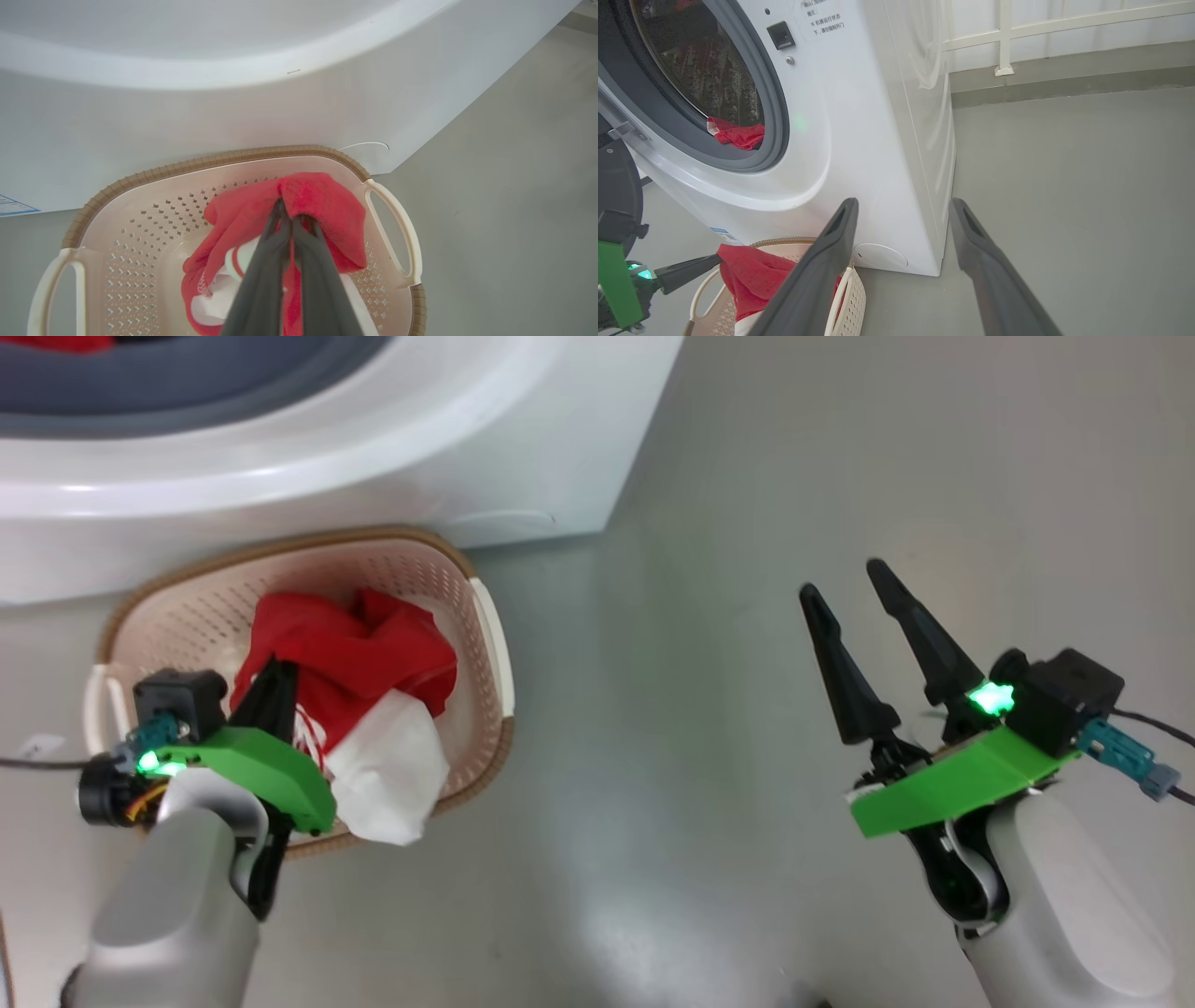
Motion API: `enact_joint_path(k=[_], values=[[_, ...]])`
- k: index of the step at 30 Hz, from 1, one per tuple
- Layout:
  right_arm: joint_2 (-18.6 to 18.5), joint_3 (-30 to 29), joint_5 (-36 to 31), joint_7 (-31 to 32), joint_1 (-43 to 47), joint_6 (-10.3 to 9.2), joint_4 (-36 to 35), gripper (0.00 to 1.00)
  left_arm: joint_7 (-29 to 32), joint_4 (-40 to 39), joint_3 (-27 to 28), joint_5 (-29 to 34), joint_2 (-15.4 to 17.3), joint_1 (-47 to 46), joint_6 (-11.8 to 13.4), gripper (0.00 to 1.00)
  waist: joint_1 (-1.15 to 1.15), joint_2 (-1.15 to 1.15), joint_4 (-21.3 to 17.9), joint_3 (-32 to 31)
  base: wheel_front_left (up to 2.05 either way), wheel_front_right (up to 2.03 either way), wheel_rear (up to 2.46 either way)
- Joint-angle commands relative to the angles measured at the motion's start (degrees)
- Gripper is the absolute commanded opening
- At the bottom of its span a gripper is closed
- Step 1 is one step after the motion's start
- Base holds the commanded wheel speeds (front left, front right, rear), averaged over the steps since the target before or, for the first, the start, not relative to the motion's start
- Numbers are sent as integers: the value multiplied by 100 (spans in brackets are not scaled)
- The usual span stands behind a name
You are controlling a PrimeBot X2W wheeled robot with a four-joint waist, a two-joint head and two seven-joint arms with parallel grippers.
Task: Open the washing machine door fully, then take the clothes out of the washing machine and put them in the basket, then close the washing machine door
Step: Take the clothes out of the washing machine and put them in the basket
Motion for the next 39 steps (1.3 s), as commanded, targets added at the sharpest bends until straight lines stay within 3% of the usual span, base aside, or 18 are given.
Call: enact_joint_path(k=[1,22,23,24,25,26,27,39], values=[[66,143,-92,-68,-50,9,-170,100,-70,121,20,-30,264,-199,-16,0,0,0,-209,334,0,0,0],[403,438,-211,-68,-415,9,-234,100,3,1819,-1258,-753,690,-1134,-17,0,0,0,-721,1112,0,0,0],[397,439,-215,-68,-415,9,-231,100,2,1843,-1285,-807,697,-1144,-17,8,0,0,-717,1106,0,0,0],[390,440,-218,-68,-415,9,-226,100,0,1861,-1321,-853,698,-1149,-17,24,0,0,-710,1095,0,0,0],[384,441,-219,-68,-416,9,-217,100,-2,1873,-1361,-896,696,-1151,-17,46,0,0,-700,1078,0,0,0],[376,438,-219,-68,-415,9,-204,100,-8,1876,-1385,-948,697,-1155,-17,88,0,0,-684,1048,0,0,0],[369,440,-218,-68,-414,9,-194,100,-14,1875,-1416,-994,695,-1153,-17,100,0,0,-670,1022,0,0,0],[227,396,-165,-68,-368,9,-13,100,-68,1430,-1465,-1551,751,-951,-17,100,0,0,-402,591,0,0,0]])
